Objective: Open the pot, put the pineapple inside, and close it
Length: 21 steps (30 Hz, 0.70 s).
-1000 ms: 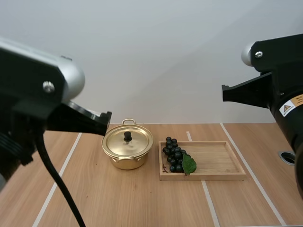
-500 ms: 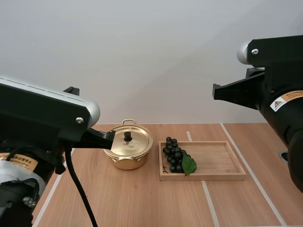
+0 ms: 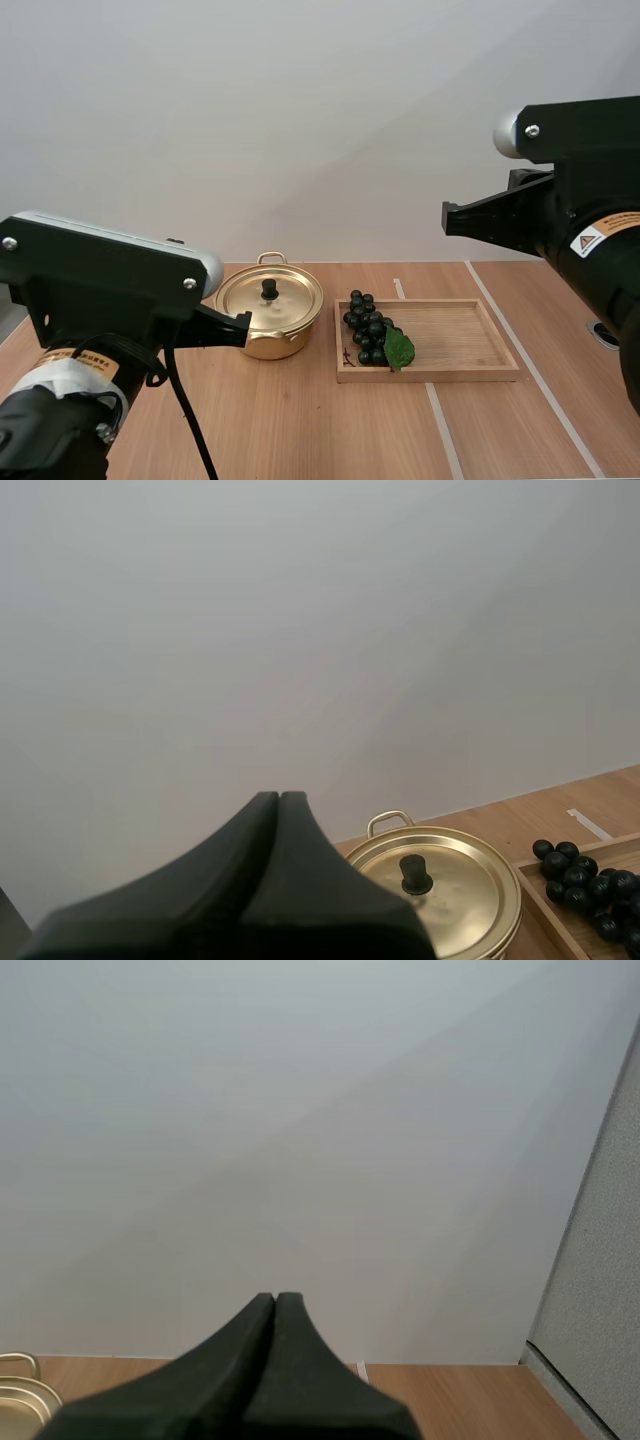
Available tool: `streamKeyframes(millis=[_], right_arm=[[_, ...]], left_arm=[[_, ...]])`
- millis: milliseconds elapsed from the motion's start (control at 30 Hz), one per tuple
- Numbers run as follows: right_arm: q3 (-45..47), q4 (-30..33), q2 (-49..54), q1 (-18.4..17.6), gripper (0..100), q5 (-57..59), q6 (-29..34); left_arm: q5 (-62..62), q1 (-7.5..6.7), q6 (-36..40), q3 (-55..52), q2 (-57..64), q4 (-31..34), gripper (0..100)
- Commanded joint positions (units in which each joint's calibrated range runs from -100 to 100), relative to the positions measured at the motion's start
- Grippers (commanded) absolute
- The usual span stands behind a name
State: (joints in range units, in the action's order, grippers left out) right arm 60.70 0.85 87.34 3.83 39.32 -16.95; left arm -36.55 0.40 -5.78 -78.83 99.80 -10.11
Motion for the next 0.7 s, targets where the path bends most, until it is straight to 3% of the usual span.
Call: streamKeyframes(millis=[0, 133, 367, 667], right_arm=[[-0.1, 0.0, 2.0, -0.1, 0, 0.2, -1.8], [-0.1, -3.3, 4.1, -0.1, 0, -0.3, -8.0], [5.1, -6.7, 6.6, 0.8, 0, -2.3, -10.2], [25.9, -6.6, 12.4, 0.4, 0, -28.4, -12.1]], left_arm=[[11.1, -1.16, 0.8, -3.7, 0.2, 0.0, 0], [21.2, -2.59, 0.8, -8.4, 0.2, 0.0, 0], [21.0, -4.83, 0.8, -13.7, 0.2, 0.5, 0], [20.8, -4.76, 0.8, -18.1, 0.2, 0.5, 0]])
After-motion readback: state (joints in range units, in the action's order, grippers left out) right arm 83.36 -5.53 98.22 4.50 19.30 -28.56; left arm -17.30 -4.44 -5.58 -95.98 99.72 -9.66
